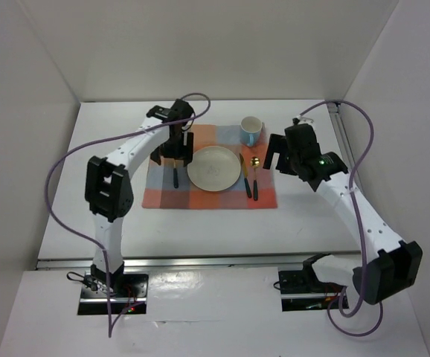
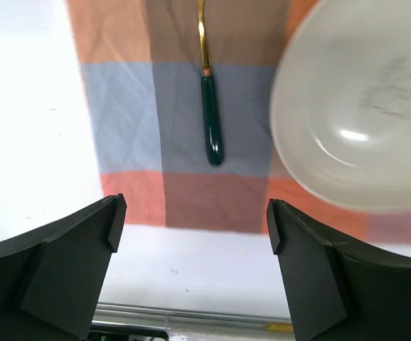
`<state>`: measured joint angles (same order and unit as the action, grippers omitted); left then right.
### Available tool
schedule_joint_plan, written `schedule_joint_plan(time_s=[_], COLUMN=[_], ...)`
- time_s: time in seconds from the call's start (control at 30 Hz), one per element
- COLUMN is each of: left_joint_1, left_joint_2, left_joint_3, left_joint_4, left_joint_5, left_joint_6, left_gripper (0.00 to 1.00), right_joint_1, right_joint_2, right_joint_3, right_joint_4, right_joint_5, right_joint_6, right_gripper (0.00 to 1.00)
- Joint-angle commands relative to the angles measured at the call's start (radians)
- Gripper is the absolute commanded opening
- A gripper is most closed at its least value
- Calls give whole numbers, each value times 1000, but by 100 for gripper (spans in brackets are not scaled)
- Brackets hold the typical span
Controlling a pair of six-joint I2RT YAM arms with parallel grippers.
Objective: Set the dinner table for one person
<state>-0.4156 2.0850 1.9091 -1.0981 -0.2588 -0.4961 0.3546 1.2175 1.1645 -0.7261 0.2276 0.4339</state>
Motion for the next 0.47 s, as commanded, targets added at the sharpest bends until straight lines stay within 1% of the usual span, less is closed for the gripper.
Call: schedule_joint_plan(time_s=[0.0,0.03,0.13,0.17,0.27,0.3,0.43], left_joint_1=[-2,-2,-2,-2,-2,-2,8], left_joint_2=[-213,-280,-383,-454,-558,-624,-748], left_joint_3=[22,13,-21,-33,-100,-143,-226], left_joint_4=[-40,-40,-2,38,111,159,251], left_joint_5=[29,29,53,64,79,79,69], left_joint_6=[36,36,45,45,45,45,45], left_gripper=[100,100,100,100,100,100,100], right_joint_1=[-6,-6,-16,-16,-16,-16,-16], right_joint_2=[-67,-79,-102,-102,-124,-133,-144], right_joint_3=[1,1,1,1,-19,-19,-41], right_joint_4=[-5,-6,-18,-18,-18,-18,-44], right_joint_5=[75,75,98,98,110,110,130], right_joint_6=[42,42,42,42,42,42,75], right_gripper=[100,100,100,100,100,100,100])
